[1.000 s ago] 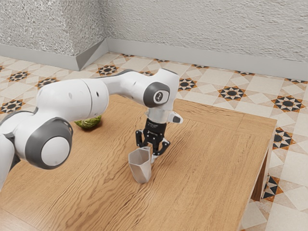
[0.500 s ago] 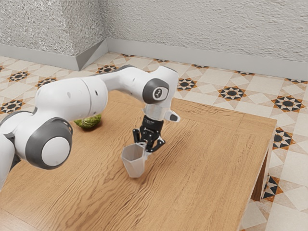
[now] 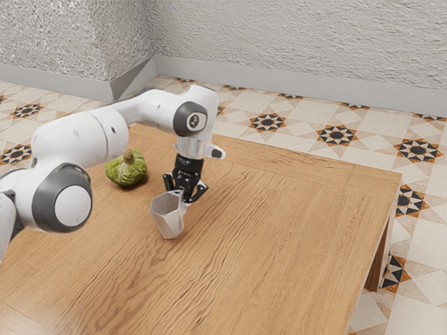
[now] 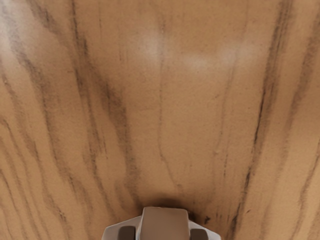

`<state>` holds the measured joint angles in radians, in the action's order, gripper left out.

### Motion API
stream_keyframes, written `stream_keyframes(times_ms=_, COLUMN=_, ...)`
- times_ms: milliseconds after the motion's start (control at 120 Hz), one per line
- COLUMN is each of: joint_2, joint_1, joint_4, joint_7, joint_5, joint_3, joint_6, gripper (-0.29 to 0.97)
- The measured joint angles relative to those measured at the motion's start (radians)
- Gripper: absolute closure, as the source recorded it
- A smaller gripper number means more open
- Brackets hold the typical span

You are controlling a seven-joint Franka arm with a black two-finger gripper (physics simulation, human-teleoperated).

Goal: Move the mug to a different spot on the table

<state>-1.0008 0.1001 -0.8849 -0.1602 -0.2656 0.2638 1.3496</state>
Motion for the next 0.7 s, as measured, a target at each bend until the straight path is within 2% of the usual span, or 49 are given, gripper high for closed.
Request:
stream_keyframes(times_ms=133, joint_2=-0.021, joint_1=0.014, joint_4=0.007, joint_7=0.009, joint_5=-0.019, joint_3=0.012, joint_6=0.002, gripper=0.73)
stream_keyframes(times_ms=217, joint_2=-0.032, joint_1=0.019, joint_4=0.007, joint_7=0.014, joint_5=-0.023, joint_3=0.023, joint_6=0.002, gripper=0.69)
stream_keyframes(times_ms=358, joint_2=-0.035, joint_1=0.032, joint_4=0.007, joint_7=0.019, joint_5=-0.017, joint_3=0.051, joint_6=0.002, gripper=0.40)
stream_keyframes(times_ms=442, joint_2=-0.034, joint_1=0.034, joint_4=0.007, joint_7=0.022, joint_5=-0.015, joint_3=0.055, joint_6=0.002, gripper=0.27)
stream_keyframes(times_ms=592, joint_2=-0.006, joint_1=0.040, joint_4=0.007, joint_7=0.026, joint_5=-0.007, joint_3=0.066, joint_6=0.029, gripper=0.13)
stream_keyframes(times_ms=700, joint_2=0.062, joint_1=0.045, joint_4=-0.009, joint_7=0.029, joint_5=0.034, joint_3=0.067, joint_6=0.084, gripper=0.08)
